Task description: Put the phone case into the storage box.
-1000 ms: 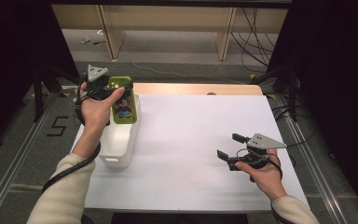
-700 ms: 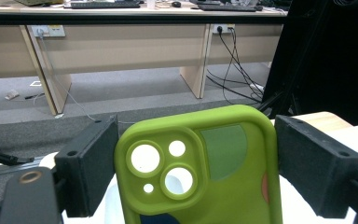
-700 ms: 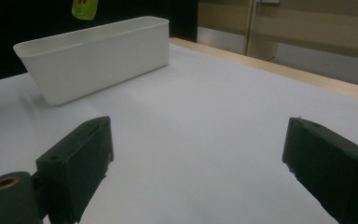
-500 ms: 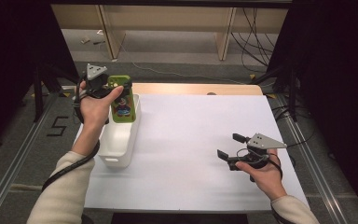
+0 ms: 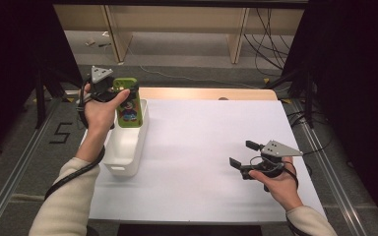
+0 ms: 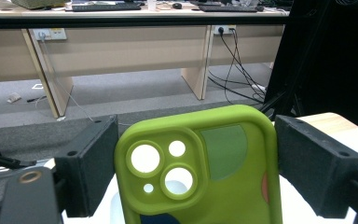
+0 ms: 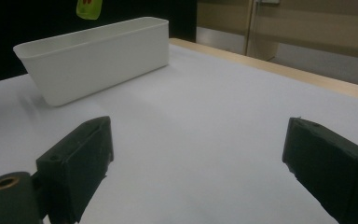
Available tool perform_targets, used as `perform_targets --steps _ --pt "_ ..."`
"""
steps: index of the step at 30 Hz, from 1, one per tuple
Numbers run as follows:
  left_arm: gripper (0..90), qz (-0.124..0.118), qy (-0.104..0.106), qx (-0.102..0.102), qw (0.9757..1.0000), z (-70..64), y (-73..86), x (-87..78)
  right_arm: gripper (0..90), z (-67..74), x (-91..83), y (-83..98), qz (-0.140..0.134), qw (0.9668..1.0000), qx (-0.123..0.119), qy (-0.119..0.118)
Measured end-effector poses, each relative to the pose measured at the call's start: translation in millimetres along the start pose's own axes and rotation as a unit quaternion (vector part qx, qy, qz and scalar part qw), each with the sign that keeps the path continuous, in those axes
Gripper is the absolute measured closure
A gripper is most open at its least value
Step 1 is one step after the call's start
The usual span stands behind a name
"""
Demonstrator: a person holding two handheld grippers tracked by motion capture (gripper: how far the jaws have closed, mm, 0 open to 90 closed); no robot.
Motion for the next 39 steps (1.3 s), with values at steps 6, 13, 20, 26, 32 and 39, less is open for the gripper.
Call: perform_targets --steps 6,13,20,26,32,39 --pt "16.2 -0.002 -0.002 0.005 1.0000 1.3 -0.7 1.3 9.8 0.0 -0.2 0.0 0.001 1.0000 0.000 0.000" --pt "16.1 -0.001 -0.002 0.010 0.9999 0.9 -0.2 3.5 9.9 -0.1 -0.4 0.2 0.002 1.0000 0.002 0.000" --pt "16.1 -0.002 -0.004 0.014 0.9999 2.0 -0.2 5.6 10.0 -0.1 -0.5 0.1 0.002 1.0000 0.002 0.000" --pt "16.1 -0.001 -0.006 0.016 0.9999 4.0 1.1 8.2 10.1 0.0 -0.4 0.1 0.002 1.0000 0.002 -0.001" --pt "16.1 -0.002 -0.007 0.020 0.9998 4.7 0.6 10.8 10.2 0.0 -0.3 0.3 0.003 1.0000 0.002 -0.001" --pt "16.1 -0.001 -0.010 0.020 0.9997 7.0 0.7 13.7 10.5 0.0 -0.4 0.2 0.002 1.0000 0.002 -0.001"
Point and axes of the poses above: each handheld gripper's, and its own axes: x roughly forward along the jaws, y roughly out of its underside, z roughly to its left, the point moved 7 cm from there along x, roughly forward along the jaws, and after that the axes turned 5 degrees about x, right-handed, at the moved point
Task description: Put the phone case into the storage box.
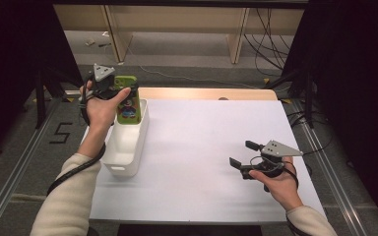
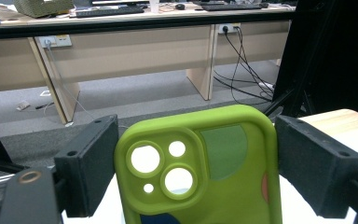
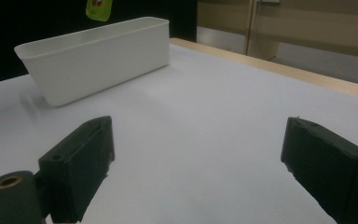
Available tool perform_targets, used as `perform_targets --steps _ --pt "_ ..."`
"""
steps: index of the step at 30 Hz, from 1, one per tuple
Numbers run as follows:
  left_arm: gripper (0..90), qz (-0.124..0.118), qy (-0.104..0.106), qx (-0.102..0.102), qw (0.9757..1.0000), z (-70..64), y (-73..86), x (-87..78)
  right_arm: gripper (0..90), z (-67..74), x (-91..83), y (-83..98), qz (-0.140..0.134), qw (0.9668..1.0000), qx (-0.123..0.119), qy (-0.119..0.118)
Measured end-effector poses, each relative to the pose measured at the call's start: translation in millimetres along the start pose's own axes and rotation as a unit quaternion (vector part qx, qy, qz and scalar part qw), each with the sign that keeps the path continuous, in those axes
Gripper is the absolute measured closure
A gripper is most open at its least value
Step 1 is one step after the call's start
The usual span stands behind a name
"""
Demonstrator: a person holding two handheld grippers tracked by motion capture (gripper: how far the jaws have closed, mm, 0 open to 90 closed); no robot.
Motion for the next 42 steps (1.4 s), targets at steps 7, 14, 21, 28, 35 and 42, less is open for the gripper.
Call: perform_targets --steps 7,14,21,28,35,42 --pt "16.1 0.000 0.000 0.000 1.0000 1.5 -0.5 2.8 10.6 0.1 0.1 0.1 0.000 1.0000 0.000 -0.001" --pt "16.1 0.001 0.000 0.001 1.0000 3.8 0.4 6.3 10.6 0.2 0.4 0.3 0.001 1.0000 0.000 -0.002" --pt "16.1 -0.001 -0.001 0.000 1.0000 6.1 0.4 9.1 10.6 0.3 0.3 0.3 0.001 1.0000 0.001 -0.002" --pt "16.1 0.000 -0.002 0.001 1.0000 8.0 1.1 12.5 10.6 0.3 0.0 0.2 0.001 1.0000 0.001 -0.002" --pt "16.1 0.000 -0.003 0.002 1.0000 10.9 2.0 15.8 10.6 0.6 0.5 0.3 0.002 1.0000 0.001 -0.004" --pt "16.1 -0.002 -0.002 0.003 1.0000 11.6 1.5 17.8 10.7 0.6 0.5 0.3 0.001 1.0000 0.001 -0.004"
Point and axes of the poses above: each handheld gripper's, and its own axes: x roughly forward along the jaws, y roughly out of its underside, z roughly to its left, the point moved 7 cm from there along x, roughly forward along the jaws, and after that the axes turned 5 degrees about x, right-handed, at the moved point
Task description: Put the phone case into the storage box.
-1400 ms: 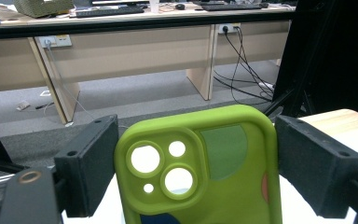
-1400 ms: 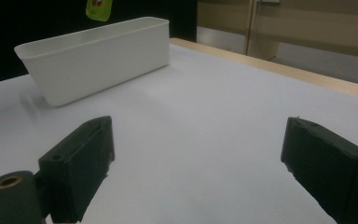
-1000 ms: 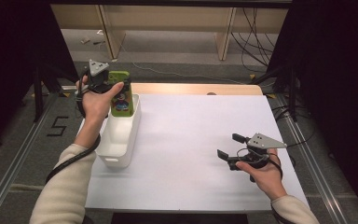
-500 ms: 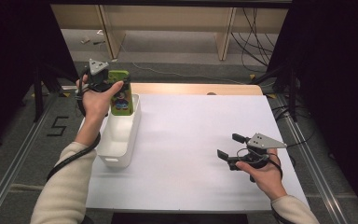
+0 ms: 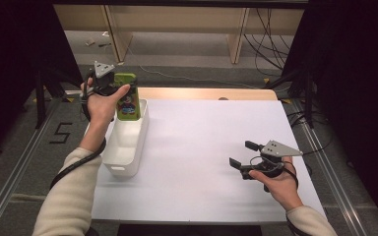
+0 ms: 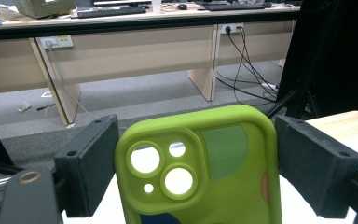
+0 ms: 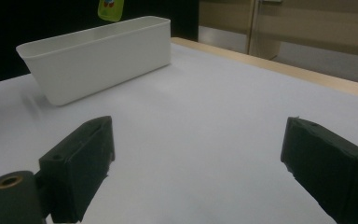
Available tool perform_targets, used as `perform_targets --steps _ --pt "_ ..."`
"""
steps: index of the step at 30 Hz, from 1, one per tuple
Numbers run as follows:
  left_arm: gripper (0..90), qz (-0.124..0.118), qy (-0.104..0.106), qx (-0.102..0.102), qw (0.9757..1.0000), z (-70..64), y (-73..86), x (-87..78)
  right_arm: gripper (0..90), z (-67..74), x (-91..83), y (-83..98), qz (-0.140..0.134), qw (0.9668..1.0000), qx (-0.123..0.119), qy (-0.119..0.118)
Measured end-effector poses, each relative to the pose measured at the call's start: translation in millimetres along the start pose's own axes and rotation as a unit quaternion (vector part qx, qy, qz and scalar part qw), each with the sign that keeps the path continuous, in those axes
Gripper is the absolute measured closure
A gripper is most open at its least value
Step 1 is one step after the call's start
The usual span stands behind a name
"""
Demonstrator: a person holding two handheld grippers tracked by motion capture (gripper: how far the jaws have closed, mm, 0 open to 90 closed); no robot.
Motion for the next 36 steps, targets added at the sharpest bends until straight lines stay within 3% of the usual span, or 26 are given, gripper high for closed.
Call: perform_targets --steps 36 --pt "16.0 0.005 0.001 0.008 1.0000 1.9 5.3 15.3 10.9 0.5 -0.1 0.1 0.000 1.0000 0.001 -0.002"
Point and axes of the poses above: each handheld gripper's, and its own axes: x roughly forward along the jaws, y roughly out of its underside, z roughly to its left, the point moved 7 cm from there along x, roughly forward along the jaws, and after that the axes turned 5 degrees about x, right-handed, at the moved point
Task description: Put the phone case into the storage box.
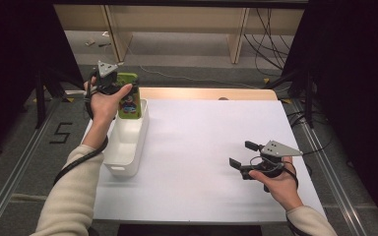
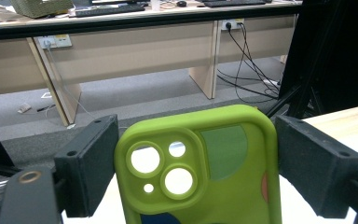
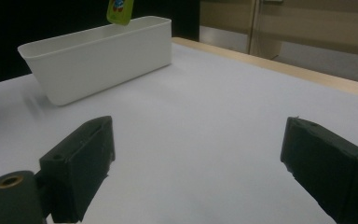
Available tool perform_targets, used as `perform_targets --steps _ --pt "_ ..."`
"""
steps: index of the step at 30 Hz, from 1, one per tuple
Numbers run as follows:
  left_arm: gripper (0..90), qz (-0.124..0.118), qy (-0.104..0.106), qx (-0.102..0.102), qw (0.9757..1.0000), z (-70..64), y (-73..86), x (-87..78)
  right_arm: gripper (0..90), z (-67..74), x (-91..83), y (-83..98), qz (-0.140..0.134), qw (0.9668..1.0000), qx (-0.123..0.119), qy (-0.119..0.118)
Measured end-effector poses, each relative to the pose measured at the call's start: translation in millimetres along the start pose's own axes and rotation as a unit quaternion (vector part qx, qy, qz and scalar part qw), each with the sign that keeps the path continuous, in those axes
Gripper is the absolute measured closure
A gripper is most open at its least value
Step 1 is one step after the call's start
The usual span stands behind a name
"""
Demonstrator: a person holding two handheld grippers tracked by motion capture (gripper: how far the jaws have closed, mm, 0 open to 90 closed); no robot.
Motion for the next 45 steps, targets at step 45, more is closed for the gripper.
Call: perform_targets --steps 45 --pt "16.0 0.016 0.000 0.009 0.9998 -2.4 10.4 15.2 11.0 0.3 0.1 0.8 0.002 1.0000 0.001 -0.001"
Point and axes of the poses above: each handheld gripper's, and its own axes: x roughly forward along the jaws, y roughly out of its underside, z roughly to its left, the point moved 7 cm from there along x, roughly forward along the jaws, and after that the axes turned 5 degrees about x, right-handed, at the moved point
